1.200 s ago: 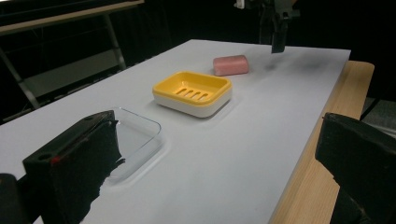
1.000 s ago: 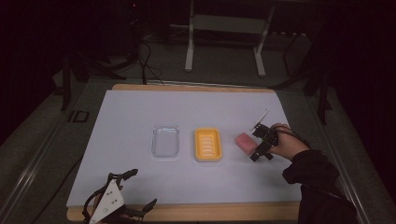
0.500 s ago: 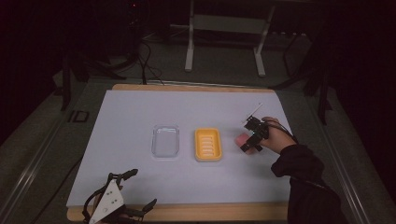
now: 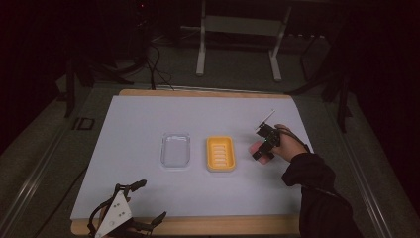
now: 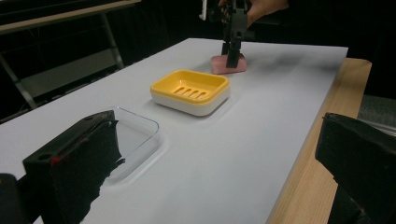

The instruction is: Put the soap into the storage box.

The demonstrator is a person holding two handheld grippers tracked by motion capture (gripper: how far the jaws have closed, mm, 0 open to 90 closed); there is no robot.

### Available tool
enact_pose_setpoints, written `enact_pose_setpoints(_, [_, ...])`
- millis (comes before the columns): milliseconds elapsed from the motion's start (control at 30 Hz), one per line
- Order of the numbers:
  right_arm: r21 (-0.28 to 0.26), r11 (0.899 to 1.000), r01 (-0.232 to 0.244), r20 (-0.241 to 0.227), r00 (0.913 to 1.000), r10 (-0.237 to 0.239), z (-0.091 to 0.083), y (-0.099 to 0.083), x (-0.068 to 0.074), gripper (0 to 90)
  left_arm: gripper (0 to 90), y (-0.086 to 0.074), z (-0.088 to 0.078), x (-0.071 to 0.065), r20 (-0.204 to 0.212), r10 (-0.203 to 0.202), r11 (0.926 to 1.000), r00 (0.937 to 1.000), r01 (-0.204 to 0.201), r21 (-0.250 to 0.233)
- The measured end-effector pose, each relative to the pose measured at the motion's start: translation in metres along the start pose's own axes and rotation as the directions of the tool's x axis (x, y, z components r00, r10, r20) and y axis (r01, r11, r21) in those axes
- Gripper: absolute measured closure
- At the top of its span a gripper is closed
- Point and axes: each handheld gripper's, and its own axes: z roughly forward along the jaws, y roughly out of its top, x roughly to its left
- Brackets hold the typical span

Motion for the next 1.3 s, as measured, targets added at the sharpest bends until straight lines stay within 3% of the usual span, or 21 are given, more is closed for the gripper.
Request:
enact_pose_setpoints(167, [0.018,0.999,0.035,0.012,0.9993,-0.036,0.008,-0.002,-0.003,23.5,0.5,0.0,0.0,0.0,0.002,0.0,1.0,1.0,0.0,0.001])
enact_pose_setpoints(233, [0.001,0.999,0.049,0.009,0.9987,-0.049,0.008,-0.001,-0.002,24.3,0.5,0.0,0.0,0.0,0.003,0.0,1.0,1.0,0.0,0.003])
enact_pose_setpoints(400, [0.026,0.998,0.058,0.035,0.9977,-0.059,0.009,0.002,-0.001,28.2,0.5,0.0,0.001,-0.001,0.005,0.003,1.0,1.0,-0.003,0.006])
enact_pose_setpoints(467, [0.04,0.999,0.036,0.088,0.9953,-0.039,0.01,0.003,0.006,31.4,0.5,0.0,0.001,-0.001,0.006,0.004,1.0,1.0,-0.004,0.007])
enact_pose_setpoints(533, [0.033,0.999,0.001,0.098,0.9952,-0.004,0.009,0.003,0.008,37.5,0.5,0.0,0.001,-0.001,0.006,0.004,0.9999,1.0,-0.004,0.009])
enact_pose_setpoints(667, [0.021,0.996,-0.083,0.113,0.9904,0.08,0.008,0.002,0.01,37.7,0.5,-0.001,0.001,-0.001,0.004,0.004,0.9999,1.0,-0.004,0.01])
enact_pose_setpoints(767, [0.019,0.993,-0.12,0.108,0.9872,0.117,0.007,0.001,0.01,37.8,0.5,-0.001,0.001,0.0,0.002,0.003,0.9999,1.0,-0.004,0.01])
enact_pose_setpoints(867, [-0.009,0.975,-0.223,0.1,0.9697,0.223,-0.001,-0.001,0.012,37.8,0.5,-0.001,0.002,0.0,0.003,0.002,0.9999,1.0,-0.002,0.011])
enact_pose_setpoints(967, [-0.034,0.956,-0.291,0.093,0.9518,0.292,-0.01,-0.002,0.014,37.8,0.5,-0.001,0.002,-0.001,0.002,0.003,0.9999,1.0,-0.004,0.013])
enact_pose_setpoints(1067, [-0.078,0.939,-0.335,0.127,0.9307,0.343,-0.021,-0.003,0.019,37.8,0.5,-0.001,0.002,-0.001,0.001,0.003,0.9999,1.0,-0.003,0.011])
enact_pose_setpoints(1100, [-0.078,0.939,-0.335,0.127,0.9307,0.343,-0.021,-0.003,0.019,37.8,0.5,-0.001,0.002,-0.001,0.001,0.003,0.9999,1.0,-0.003,0.011])
enact_pose_setpoints(1133, [-0.113,0.926,-0.361,0.152,0.9145,0.375,-0.029,-0.003,0.024,37.8,0.5,-0.001,0.002,0.0,0.0,0.003,0.9999,1.0,-0.003,0.011])
enact_pose_setpoints(1200, [-0.134,0.916,-0.377,0.172,0.9017,0.397,-0.037,-0.002,0.028,37.8,0.5,-0.001,0.002,0.0,0.0,0.002,0.9999,1.0,-0.002,0.012])
enact_pose_setpoints(1300, [-0.158,0.897,-0.413,0.162,0.8853,0.436,-0.048,-0.001,0.034,37.8,0.5,-0.001,0.002,-0.001,0.0,0.004,0.9999,1.0,-0.004,0.011])
